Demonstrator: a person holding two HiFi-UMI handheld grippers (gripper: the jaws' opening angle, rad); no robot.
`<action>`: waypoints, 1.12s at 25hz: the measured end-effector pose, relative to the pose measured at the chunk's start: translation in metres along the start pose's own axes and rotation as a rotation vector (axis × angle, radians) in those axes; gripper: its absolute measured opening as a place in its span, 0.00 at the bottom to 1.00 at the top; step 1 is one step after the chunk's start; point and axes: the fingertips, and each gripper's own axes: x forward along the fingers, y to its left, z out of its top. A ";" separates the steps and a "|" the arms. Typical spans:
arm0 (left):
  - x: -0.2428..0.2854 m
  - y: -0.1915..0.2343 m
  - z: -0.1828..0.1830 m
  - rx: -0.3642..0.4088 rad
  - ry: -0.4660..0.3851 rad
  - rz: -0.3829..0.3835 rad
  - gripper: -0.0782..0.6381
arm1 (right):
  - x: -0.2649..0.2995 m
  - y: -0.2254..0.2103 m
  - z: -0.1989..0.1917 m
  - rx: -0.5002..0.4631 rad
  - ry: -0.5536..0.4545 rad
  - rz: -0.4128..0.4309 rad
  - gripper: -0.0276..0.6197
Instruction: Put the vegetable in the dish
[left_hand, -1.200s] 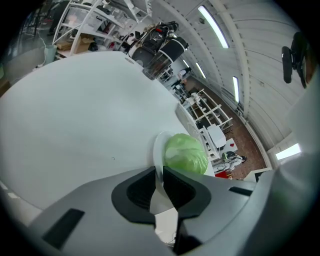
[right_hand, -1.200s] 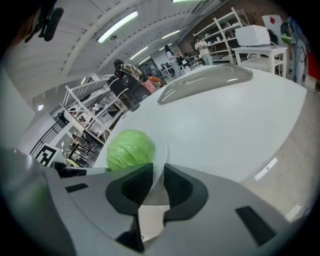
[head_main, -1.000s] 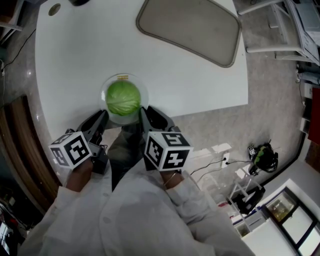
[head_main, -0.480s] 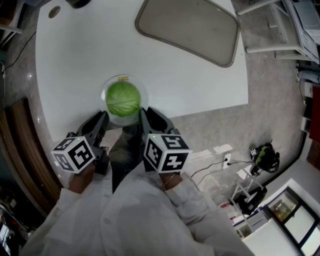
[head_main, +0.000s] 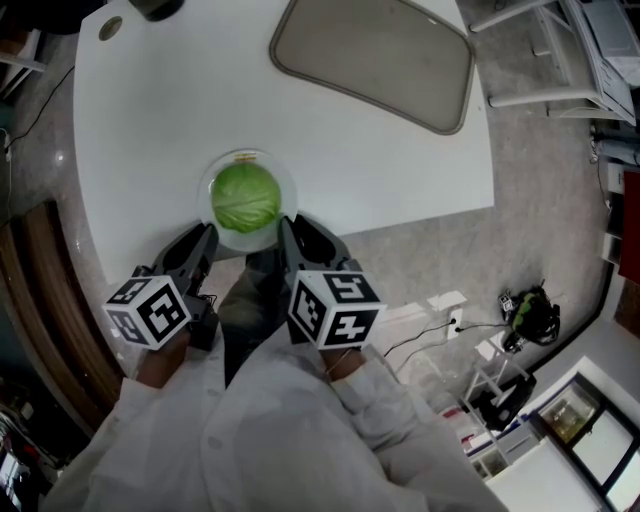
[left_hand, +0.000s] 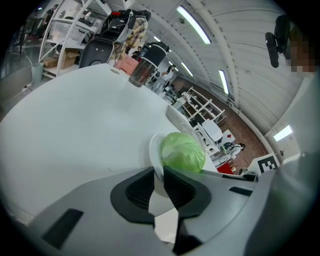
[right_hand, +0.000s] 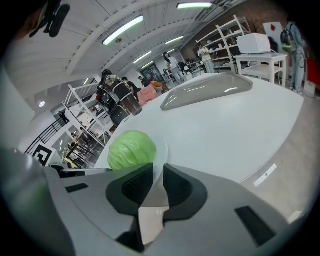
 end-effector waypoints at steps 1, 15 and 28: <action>-0.001 -0.001 0.002 0.008 -0.003 -0.001 0.18 | 0.000 0.001 0.001 -0.003 -0.005 0.000 0.15; -0.014 -0.021 0.020 0.076 -0.015 -0.063 0.19 | -0.023 0.015 0.021 0.022 -0.106 -0.020 0.15; -0.006 -0.054 0.033 0.188 0.016 -0.133 0.18 | -0.046 0.003 0.037 0.062 -0.187 -0.026 0.15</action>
